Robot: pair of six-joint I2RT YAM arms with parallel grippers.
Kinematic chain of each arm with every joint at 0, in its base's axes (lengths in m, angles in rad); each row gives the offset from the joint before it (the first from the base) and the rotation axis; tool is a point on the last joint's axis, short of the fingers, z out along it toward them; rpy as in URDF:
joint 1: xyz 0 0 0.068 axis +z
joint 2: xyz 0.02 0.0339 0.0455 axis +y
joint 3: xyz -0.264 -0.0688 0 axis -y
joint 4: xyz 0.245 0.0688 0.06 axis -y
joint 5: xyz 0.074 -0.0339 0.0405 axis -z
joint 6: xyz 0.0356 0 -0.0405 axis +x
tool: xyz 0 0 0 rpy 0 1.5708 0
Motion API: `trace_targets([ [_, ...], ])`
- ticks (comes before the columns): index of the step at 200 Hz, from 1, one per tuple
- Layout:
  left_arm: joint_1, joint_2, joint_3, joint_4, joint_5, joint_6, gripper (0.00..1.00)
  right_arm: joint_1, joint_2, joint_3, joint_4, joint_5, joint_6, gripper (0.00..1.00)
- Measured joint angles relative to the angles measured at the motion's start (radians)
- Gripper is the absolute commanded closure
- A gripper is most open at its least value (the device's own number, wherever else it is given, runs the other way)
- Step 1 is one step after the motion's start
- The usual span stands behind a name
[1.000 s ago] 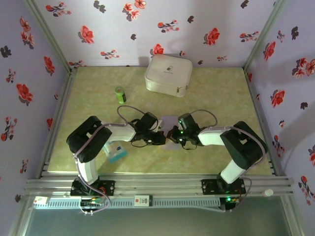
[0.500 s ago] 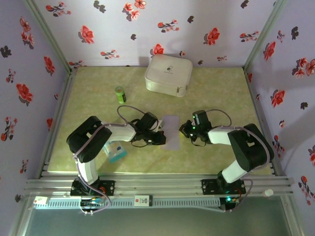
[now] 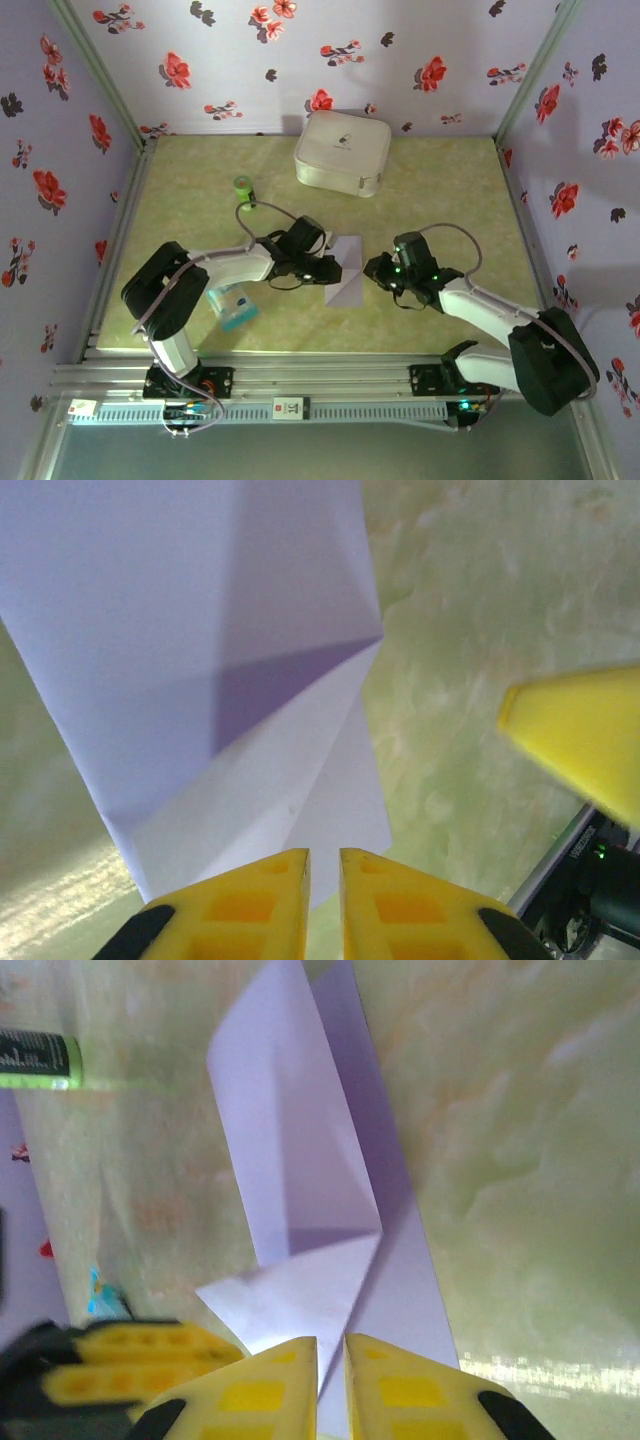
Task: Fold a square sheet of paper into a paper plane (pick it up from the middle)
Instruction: Fold the triangle a second time at the center of the table, then turn over the paper at the center of the table.
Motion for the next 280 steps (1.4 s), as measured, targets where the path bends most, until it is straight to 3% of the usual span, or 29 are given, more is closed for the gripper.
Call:
trace_targets([
  [86, 0.014, 0.130, 0.078, -0.113, -0.028, 0.135, 0.90, 0.116, -0.004, -0.009, -0.055, 0.034, 0.069, 0.71],
  [229, 0.013, 0.135, 0.021, -0.024, 0.009, 0.107, 0.92, 0.167, 0.147, 0.026, -0.105, 0.049, 0.106, 0.69],
  [280, 0.013, 0.135, 0.021, -0.024, 0.009, 0.106, 0.92, 0.169, 0.179, 0.047, -0.088, 0.048, 0.109, 0.63],
])
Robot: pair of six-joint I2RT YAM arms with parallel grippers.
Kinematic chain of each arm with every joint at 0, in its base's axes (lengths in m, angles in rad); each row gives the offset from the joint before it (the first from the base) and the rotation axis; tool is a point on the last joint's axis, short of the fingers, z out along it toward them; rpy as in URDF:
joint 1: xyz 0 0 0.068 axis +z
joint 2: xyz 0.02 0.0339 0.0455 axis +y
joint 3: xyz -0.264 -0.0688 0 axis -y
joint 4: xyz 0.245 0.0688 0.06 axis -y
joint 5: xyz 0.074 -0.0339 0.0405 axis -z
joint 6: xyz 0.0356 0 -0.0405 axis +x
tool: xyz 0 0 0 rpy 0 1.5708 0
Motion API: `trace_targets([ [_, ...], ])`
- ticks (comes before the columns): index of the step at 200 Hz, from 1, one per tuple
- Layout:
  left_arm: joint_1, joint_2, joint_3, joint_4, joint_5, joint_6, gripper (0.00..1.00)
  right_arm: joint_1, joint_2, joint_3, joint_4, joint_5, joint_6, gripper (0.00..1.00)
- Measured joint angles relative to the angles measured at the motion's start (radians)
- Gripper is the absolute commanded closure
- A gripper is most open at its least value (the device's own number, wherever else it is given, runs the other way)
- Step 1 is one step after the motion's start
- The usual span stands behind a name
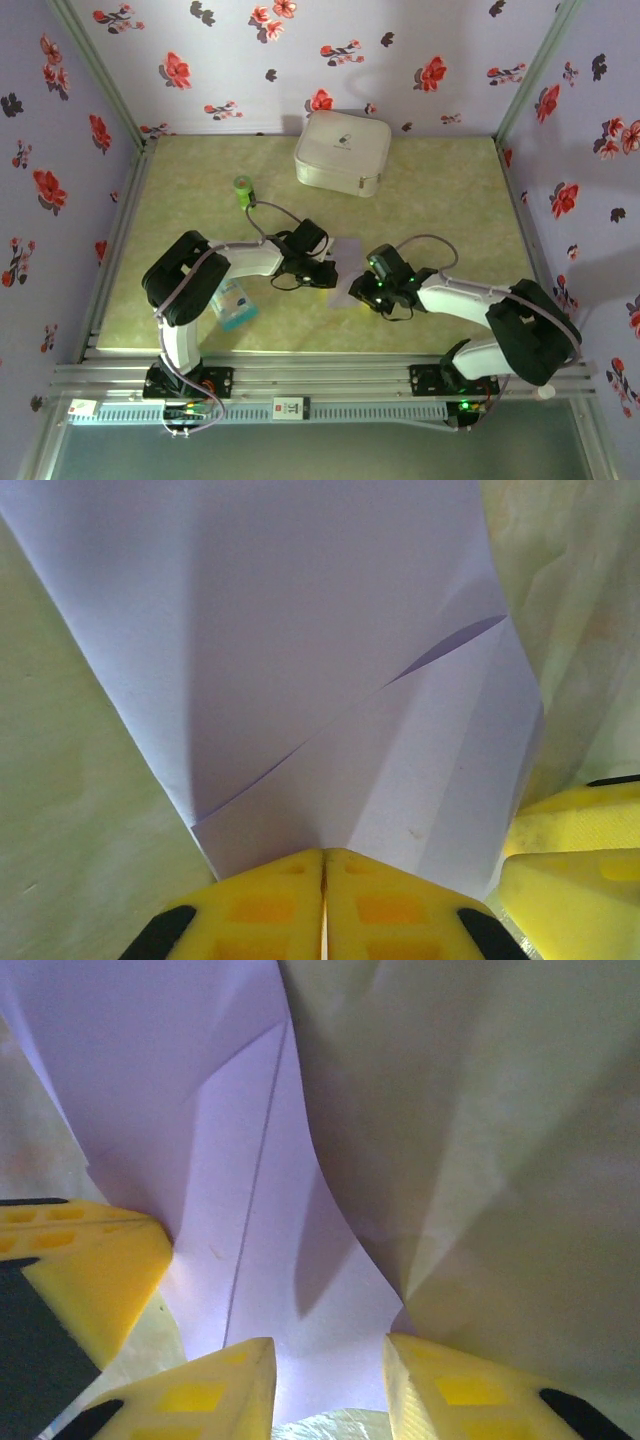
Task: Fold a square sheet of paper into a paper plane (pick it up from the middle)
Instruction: Turn over the paper at the center of the table.
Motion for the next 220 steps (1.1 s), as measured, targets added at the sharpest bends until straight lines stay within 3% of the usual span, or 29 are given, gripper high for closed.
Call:
trace_targets([
  [59, 0.000, 0.000, 0.000, 0.000, 0.000, 0.000, 0.92, -0.004, 0.029, 0.005, 0.105, -0.001, 0.008, 0.52],
  [220, 0.000, -0.004, -0.006, 0.006, 0.000, -0.003, 0.94, -0.140, 0.111, 0.005, 0.307, -0.103, -0.031, 0.56],
])
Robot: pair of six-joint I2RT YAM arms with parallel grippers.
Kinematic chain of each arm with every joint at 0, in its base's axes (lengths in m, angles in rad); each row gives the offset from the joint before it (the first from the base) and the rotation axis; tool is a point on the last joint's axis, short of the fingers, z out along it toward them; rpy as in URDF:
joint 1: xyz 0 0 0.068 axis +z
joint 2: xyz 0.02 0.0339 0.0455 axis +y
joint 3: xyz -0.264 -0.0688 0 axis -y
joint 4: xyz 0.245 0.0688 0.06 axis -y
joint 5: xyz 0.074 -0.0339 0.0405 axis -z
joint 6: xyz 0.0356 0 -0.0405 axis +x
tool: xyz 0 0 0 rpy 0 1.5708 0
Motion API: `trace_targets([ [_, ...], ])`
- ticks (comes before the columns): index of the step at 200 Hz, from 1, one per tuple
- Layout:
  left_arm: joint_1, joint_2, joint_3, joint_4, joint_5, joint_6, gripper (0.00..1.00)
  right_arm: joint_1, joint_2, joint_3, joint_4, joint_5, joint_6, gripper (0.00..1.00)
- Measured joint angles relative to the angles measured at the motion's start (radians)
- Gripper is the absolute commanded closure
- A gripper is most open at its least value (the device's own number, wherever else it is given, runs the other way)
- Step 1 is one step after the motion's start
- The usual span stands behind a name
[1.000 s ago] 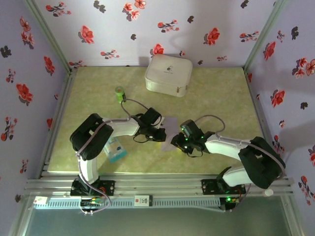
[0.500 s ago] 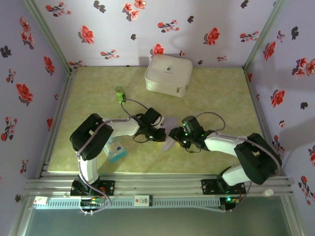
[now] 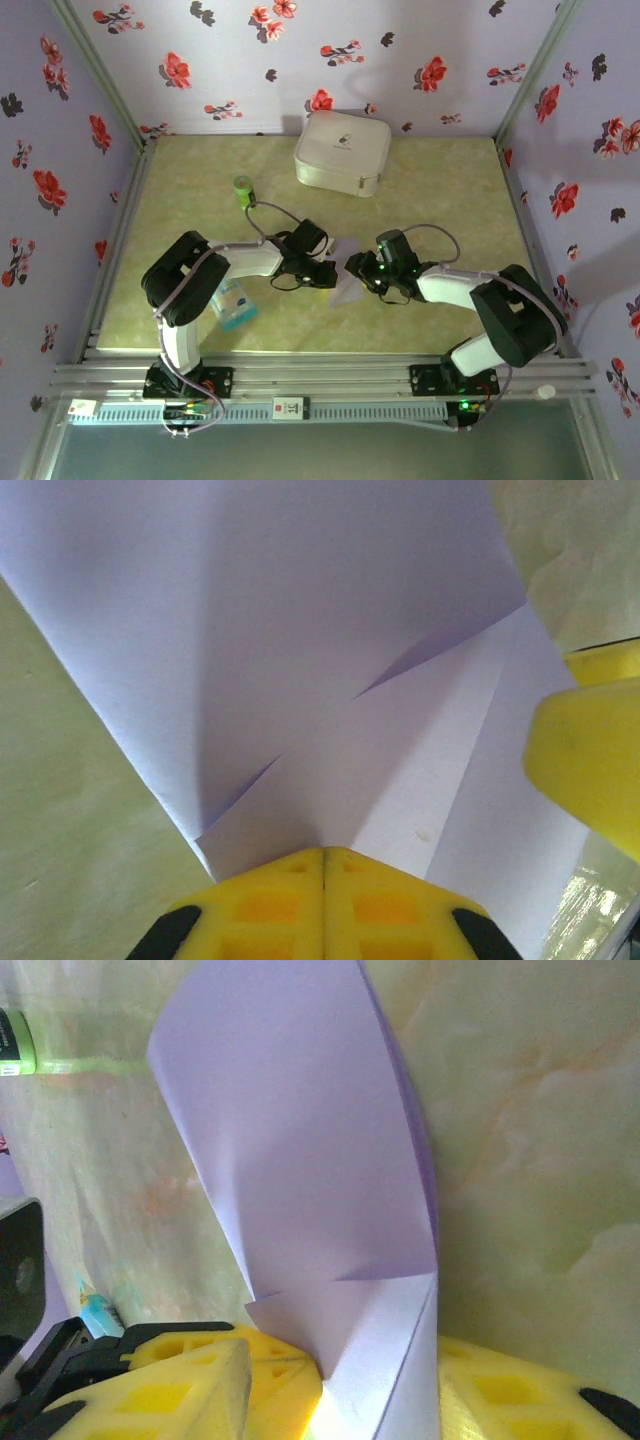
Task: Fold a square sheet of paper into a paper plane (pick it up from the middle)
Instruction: Turn over the paper at the center of the table.
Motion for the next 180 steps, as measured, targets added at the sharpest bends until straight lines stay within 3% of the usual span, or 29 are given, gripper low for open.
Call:
trace_targets([
  [50, 0.000, -0.001, 0.000, 0.000, 0.000, -0.003, 0.94, -0.011, 0.030, -0.004, 0.036, -0.007, -0.003, 0.57],
  [180, -0.002, -0.008, -0.018, 0.024, 0.000, -0.023, 0.92, -0.062, 0.076, -0.070, 0.178, -0.069, 0.009, 0.82],
])
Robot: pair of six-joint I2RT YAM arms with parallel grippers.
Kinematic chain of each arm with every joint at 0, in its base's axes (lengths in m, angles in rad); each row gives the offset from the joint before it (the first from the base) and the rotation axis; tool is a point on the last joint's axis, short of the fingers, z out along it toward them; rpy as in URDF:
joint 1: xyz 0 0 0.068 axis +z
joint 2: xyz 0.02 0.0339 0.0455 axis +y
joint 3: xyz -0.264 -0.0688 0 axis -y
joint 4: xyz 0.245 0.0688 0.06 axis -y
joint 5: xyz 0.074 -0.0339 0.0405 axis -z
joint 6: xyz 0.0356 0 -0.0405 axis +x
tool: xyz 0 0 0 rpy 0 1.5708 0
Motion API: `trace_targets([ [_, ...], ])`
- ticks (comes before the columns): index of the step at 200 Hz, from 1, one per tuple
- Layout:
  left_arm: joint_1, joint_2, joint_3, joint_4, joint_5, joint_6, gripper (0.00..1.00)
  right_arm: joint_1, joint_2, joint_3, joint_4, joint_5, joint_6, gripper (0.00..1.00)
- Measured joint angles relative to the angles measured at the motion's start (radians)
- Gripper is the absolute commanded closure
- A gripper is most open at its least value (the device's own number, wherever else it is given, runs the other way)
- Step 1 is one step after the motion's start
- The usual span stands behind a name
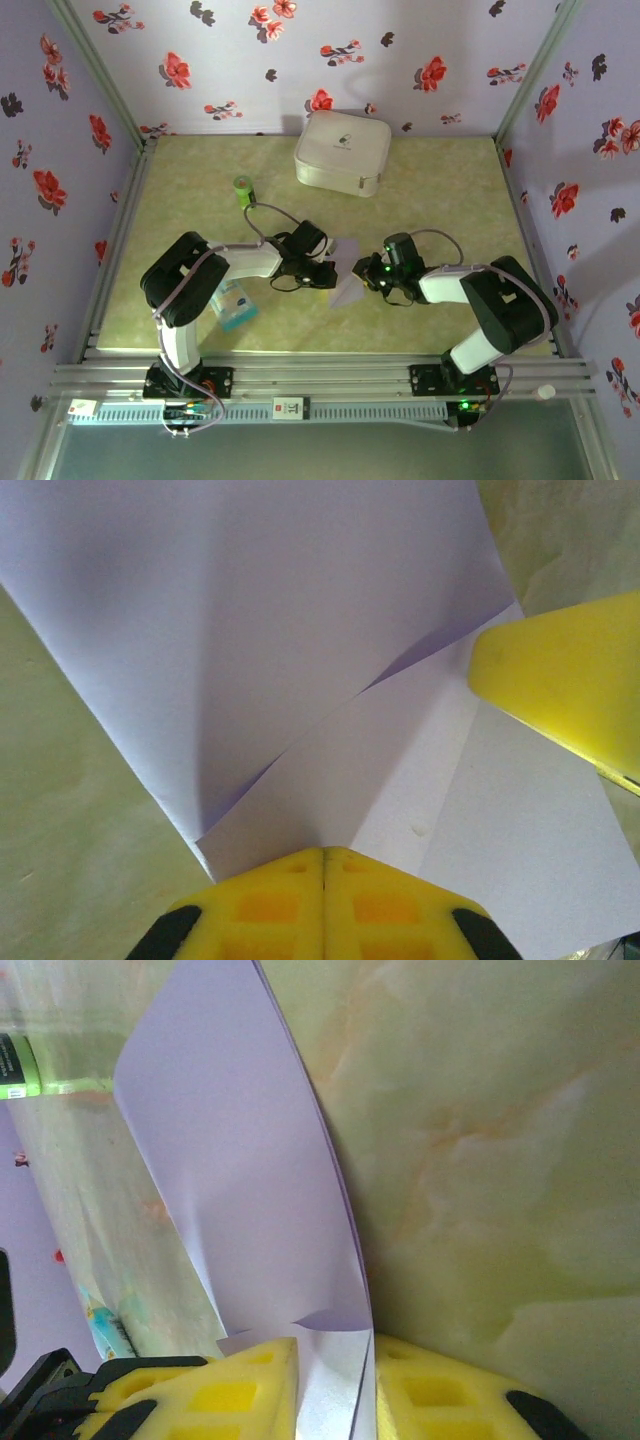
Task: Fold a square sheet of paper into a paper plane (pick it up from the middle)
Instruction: Turn over the paper at the center of the table.
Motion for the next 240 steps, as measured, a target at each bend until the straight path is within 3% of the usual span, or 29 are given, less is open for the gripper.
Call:
trace_targets([
  [75, 0.000, -0.028, -0.029, 0.027, 0.001, -0.037, 0.82, -0.005, 0.019, -0.020, 0.107, -0.001, 0.007, 0.95],
  [124, 0.000, -0.179, -0.089, 0.063, -0.034, -0.060, 0.78, -0.005, -0.066, -0.023, 0.064, 0.014, -0.031, 0.96],
  [222, 0.026, -0.483, -0.243, 0.119, -0.261, -0.065, 0.74, 0.011, -0.464, 0.170, -0.600, 0.291, -0.338, 0.97],
  [240, 0.029, -0.569, -0.309, 0.143, -0.336, -0.084, 0.64, 0.035, -0.471, 0.240, -0.741, 0.371, -0.392, 0.97],
])
